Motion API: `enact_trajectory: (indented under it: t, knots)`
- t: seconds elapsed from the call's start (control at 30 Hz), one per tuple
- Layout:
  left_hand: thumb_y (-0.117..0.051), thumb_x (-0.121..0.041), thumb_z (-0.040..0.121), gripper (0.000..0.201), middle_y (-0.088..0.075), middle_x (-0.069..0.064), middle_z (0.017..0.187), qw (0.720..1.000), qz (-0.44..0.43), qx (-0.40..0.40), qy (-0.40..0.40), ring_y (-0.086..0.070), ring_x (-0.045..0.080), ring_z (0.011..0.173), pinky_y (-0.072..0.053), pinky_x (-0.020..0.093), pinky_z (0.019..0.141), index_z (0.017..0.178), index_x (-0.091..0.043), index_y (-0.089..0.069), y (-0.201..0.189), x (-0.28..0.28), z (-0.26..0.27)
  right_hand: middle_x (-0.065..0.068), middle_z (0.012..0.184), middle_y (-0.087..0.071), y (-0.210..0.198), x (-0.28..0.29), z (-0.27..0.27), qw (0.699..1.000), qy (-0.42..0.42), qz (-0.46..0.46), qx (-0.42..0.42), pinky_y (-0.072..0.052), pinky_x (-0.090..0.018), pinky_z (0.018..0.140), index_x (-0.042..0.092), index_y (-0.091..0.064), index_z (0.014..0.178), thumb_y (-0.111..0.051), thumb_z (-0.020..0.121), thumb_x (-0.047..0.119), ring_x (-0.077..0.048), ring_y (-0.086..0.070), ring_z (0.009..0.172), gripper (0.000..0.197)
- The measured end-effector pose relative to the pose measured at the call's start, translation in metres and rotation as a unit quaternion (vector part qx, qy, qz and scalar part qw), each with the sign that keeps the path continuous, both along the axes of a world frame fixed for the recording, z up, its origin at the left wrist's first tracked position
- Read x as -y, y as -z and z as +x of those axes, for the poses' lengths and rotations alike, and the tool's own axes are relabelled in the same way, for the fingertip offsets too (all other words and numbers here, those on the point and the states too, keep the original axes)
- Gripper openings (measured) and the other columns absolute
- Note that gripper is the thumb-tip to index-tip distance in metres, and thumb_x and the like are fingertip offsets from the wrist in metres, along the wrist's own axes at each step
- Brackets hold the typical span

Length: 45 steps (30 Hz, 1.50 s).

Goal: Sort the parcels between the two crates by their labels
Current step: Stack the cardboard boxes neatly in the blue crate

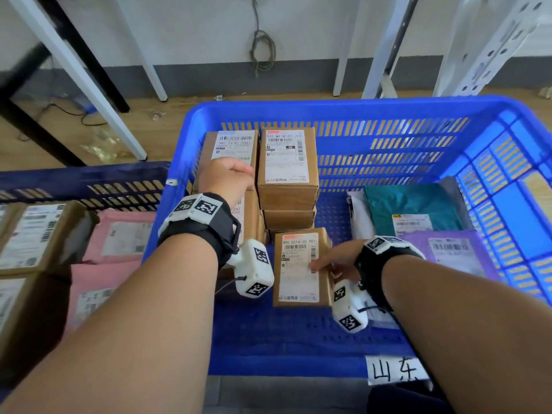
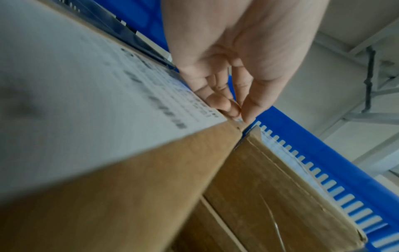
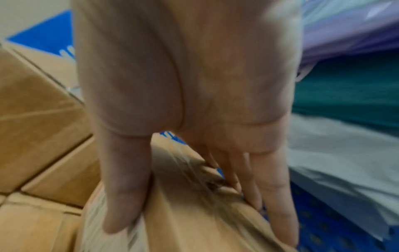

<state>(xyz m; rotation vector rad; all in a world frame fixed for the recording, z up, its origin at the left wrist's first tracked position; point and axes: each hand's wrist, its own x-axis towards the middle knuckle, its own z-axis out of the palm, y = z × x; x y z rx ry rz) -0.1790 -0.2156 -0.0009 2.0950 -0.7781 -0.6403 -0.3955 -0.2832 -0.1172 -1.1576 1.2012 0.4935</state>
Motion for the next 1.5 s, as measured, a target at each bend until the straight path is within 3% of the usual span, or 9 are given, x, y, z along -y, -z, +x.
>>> enact_trajectory:
  t: [0.17,0.5,0.67,0.83,1.0,1.13,1.2,1.4,1.5]
  knots:
    - [-0.059,-0.005,0.079,0.023,-0.066,-0.004,0.075,0.999,-0.02,-0.037,0.007,-0.061,0.014,0.067,-0.058,0.034,0.075,0.076,-0.027,-0.066,0.003,0.001,0.011,-0.009,0.082,-0.061,0.012,-0.008,0.026,0.997,0.065,-0.024,-0.02,-0.049,-0.031,0.06,0.005,-0.063,0.101,-0.062,0.092,0.016,-0.019,-0.055,0.068,0.014]
    - [-0.06,-0.004,0.081,0.02,-0.066,-0.006,0.082,0.998,-0.032,-0.058,0.006,-0.06,0.008,0.062,-0.058,0.025,0.068,0.089,-0.02,-0.069,0.002,0.0,0.013,-0.017,0.11,-0.06,0.034,0.001,0.042,0.991,0.086,-0.093,-0.05,-0.052,-0.049,0.092,0.008,-0.056,0.1,-0.051,0.093,0.005,-0.031,-0.06,0.096,0.009]
    - [-0.06,-0.003,0.082,0.02,-0.066,-0.004,0.083,0.998,-0.034,-0.058,0.004,-0.059,0.007,0.062,-0.058,0.023,0.067,0.094,-0.016,-0.069,0.002,0.0,0.014,-0.021,0.094,-0.066,0.042,0.007,0.048,0.974,0.21,-0.075,-0.025,-0.051,-0.055,0.081,0.003,-0.06,0.107,-0.041,0.092,0.005,-0.039,-0.064,0.084,0.024]
    - [-0.061,-0.003,0.082,0.02,-0.066,-0.004,0.082,0.998,-0.036,-0.056,-0.002,-0.06,0.008,0.064,-0.058,0.023,0.067,0.093,-0.017,-0.069,0.002,0.001,0.013,-0.008,0.111,-0.052,0.027,0.01,0.039,0.988,0.113,-0.092,-0.052,-0.051,-0.039,0.08,0.008,-0.052,0.12,-0.049,0.095,0.016,-0.025,-0.055,0.095,0.026]
    - [-0.059,-0.001,0.082,0.019,-0.065,-0.002,0.077,0.997,-0.037,-0.065,-0.001,-0.059,0.008,0.06,-0.058,0.023,0.066,0.092,-0.015,-0.068,0.002,-0.001,0.014,-0.011,0.076,-0.049,0.035,-0.009,0.036,0.991,0.067,-0.022,-0.116,-0.037,-0.033,0.052,0.007,-0.047,0.084,-0.048,0.1,0.029,-0.025,-0.046,0.06,0.028]
    - [-0.058,0.0,0.083,0.019,-0.065,0.001,0.076,0.997,-0.039,-0.072,-0.004,-0.058,0.009,0.059,-0.058,0.024,0.067,0.091,-0.014,-0.069,0.002,-0.002,0.014,-0.015,0.12,-0.057,0.037,-0.015,0.044,0.991,0.089,-0.045,-0.091,-0.042,-0.037,0.073,0.004,-0.047,0.132,-0.044,0.102,0.027,-0.028,-0.055,0.092,0.038]
    - [-0.057,0.0,0.084,0.019,-0.065,0.001,0.078,0.997,-0.04,-0.071,0.0,-0.058,0.009,0.059,-0.058,0.025,0.068,0.093,-0.013,-0.068,0.002,-0.002,0.014,-0.011,0.104,-0.06,0.041,-0.012,0.046,0.99,0.103,-0.036,-0.084,-0.045,-0.037,0.067,0.003,-0.044,0.136,-0.045,0.101,0.028,-0.026,-0.055,0.082,0.043]
    - [-0.057,0.001,0.083,0.02,-0.065,0.002,0.077,0.997,-0.04,-0.07,0.001,-0.058,0.009,0.058,-0.058,0.022,0.065,0.092,-0.012,-0.069,0.003,0.0,0.016,-0.008,0.081,-0.05,0.034,-0.016,0.047,0.992,0.09,-0.048,-0.077,-0.042,-0.035,0.057,0.006,-0.047,0.128,-0.044,0.102,0.023,-0.022,-0.049,0.067,0.031]
    - [-0.056,-0.001,0.083,0.021,-0.065,0.001,0.074,0.998,-0.029,-0.063,0.013,-0.059,0.009,0.061,-0.057,0.02,0.064,0.093,-0.014,-0.069,0.002,-0.001,0.016,-0.006,0.091,-0.052,0.023,-0.013,0.044,0.994,0.029,-0.076,-0.067,-0.052,-0.04,0.082,0.016,-0.052,0.091,-0.046,0.099,0.024,-0.022,-0.053,0.079,0.013]
